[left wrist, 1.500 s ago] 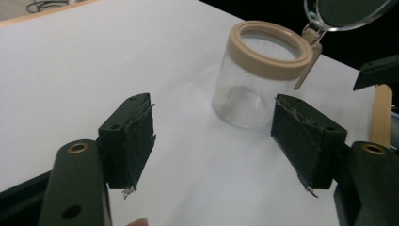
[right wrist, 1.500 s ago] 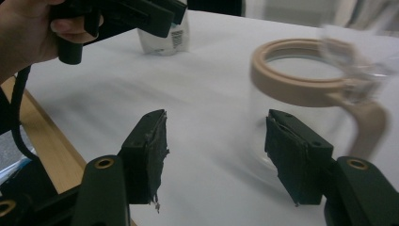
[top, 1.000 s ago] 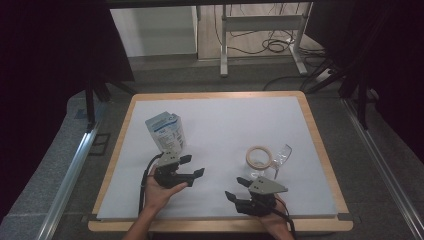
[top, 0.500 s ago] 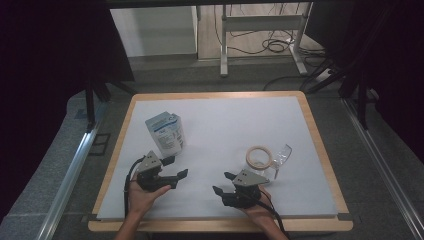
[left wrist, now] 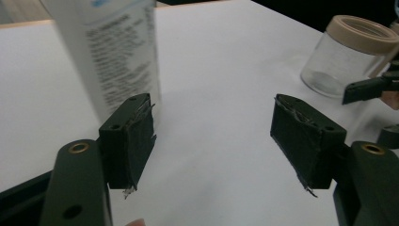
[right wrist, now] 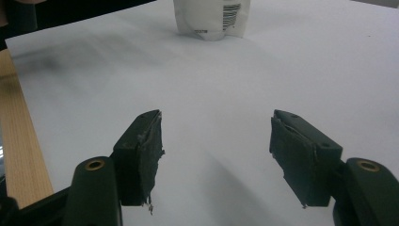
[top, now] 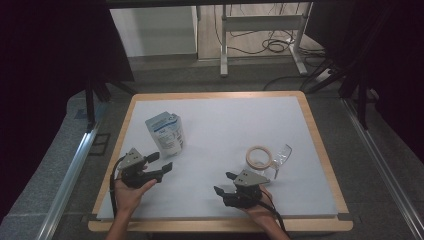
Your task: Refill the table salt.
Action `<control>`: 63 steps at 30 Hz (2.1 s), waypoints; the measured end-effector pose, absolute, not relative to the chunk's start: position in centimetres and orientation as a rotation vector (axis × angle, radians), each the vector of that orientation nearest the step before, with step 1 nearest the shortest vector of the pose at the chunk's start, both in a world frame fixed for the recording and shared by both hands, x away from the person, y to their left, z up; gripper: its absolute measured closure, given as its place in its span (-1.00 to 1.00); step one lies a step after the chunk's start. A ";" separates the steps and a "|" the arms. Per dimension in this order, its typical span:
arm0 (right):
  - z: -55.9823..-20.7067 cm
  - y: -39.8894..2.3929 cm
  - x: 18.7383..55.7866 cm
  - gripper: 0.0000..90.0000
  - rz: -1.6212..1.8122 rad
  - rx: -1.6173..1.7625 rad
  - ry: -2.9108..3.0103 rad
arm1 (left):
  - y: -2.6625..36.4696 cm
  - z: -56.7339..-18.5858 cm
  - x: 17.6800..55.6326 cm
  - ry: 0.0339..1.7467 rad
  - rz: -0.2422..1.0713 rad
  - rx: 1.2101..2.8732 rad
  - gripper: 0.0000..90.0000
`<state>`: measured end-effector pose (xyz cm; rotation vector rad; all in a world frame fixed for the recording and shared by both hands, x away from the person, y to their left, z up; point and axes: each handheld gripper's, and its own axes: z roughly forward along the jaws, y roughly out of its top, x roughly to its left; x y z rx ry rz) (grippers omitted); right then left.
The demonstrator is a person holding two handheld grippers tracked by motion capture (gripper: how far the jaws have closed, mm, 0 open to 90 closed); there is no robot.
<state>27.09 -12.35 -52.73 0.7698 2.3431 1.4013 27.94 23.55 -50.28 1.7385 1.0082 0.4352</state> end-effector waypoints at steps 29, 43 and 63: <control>-53.1 -11.8 26.8 -0.22 1.367 0.752 2.358 | 26.1 -47.1 35.7 1.033 0.420 1.613 0.54; -53.3 -11.7 26.8 -0.23 1.356 0.751 2.363 | 25.2 -46.5 35.9 0.984 0.462 1.637 1.00; -53.2 -11.4 26.7 -0.23 1.375 0.743 2.352 | 23.0 -43.5 34.2 0.933 0.456 1.656 1.00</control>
